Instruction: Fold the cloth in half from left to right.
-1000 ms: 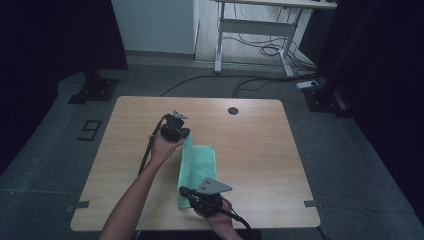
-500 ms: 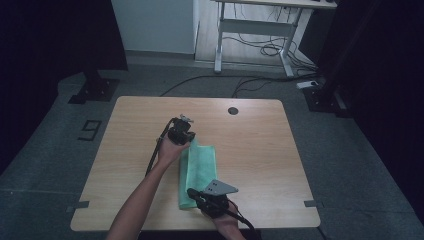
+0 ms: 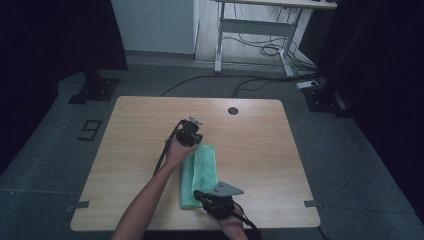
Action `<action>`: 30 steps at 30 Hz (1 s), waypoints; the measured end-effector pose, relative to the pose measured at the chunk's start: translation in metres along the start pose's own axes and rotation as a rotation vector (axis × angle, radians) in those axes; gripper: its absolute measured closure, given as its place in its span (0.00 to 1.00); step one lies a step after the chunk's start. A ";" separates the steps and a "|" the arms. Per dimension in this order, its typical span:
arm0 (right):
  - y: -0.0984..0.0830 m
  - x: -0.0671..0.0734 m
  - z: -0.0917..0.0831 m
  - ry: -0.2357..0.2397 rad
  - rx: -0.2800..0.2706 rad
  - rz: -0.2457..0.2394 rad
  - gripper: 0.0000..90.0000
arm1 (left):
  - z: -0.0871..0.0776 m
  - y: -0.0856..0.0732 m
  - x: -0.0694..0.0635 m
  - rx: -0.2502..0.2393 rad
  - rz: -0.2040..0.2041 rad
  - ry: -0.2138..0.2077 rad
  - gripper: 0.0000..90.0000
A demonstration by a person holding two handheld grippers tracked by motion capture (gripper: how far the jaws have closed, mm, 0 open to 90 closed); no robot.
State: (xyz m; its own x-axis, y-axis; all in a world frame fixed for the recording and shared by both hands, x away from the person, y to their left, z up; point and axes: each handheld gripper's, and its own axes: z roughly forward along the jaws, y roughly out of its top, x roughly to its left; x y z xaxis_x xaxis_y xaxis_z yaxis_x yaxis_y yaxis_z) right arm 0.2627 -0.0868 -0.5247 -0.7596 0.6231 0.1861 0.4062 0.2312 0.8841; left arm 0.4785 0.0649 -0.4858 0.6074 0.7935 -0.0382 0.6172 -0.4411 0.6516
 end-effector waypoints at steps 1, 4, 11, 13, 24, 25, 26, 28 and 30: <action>-0.001 -0.001 0.000 -0.001 0.002 0.003 0.98 | 0.001 0.000 -0.001 0.003 0.005 -0.001 0.98; -0.003 -0.003 -0.001 -0.005 0.009 0.010 0.98 | 0.004 0.001 -0.002 0.008 0.006 -0.002 0.98; -0.008 -0.009 -0.003 -0.016 0.021 0.018 0.98 | 0.015 0.002 -0.005 0.026 0.009 -0.009 0.98; -0.010 -0.010 -0.004 -0.019 0.022 0.024 0.98 | 0.018 0.002 -0.006 0.029 0.008 -0.009 0.98; -0.016 -0.016 -0.011 -0.035 0.030 0.039 0.98 | 0.028 0.000 -0.012 0.043 0.008 -0.015 0.98; -0.017 -0.016 -0.011 -0.037 0.029 0.038 0.98 | 0.028 0.000 -0.012 0.044 0.008 -0.014 0.98; -0.018 -0.017 -0.011 -0.038 0.032 0.037 0.98 | 0.029 0.000 -0.013 0.044 0.008 -0.015 0.98; -0.019 -0.017 -0.011 -0.038 0.037 0.034 0.98 | 0.030 0.000 -0.014 0.046 0.013 -0.017 0.98; -0.019 -0.018 -0.012 -0.037 0.042 0.036 0.98 | 0.032 0.000 -0.015 0.047 0.011 -0.018 0.98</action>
State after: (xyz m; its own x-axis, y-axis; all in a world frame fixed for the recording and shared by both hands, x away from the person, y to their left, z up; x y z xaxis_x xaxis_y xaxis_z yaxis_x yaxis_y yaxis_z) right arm 0.2628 -0.1115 -0.5404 -0.7250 0.6589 0.2005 0.4544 0.2388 0.8582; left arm 0.4851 0.0397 -0.5093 0.6229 0.7810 -0.0456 0.6332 -0.4691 0.6157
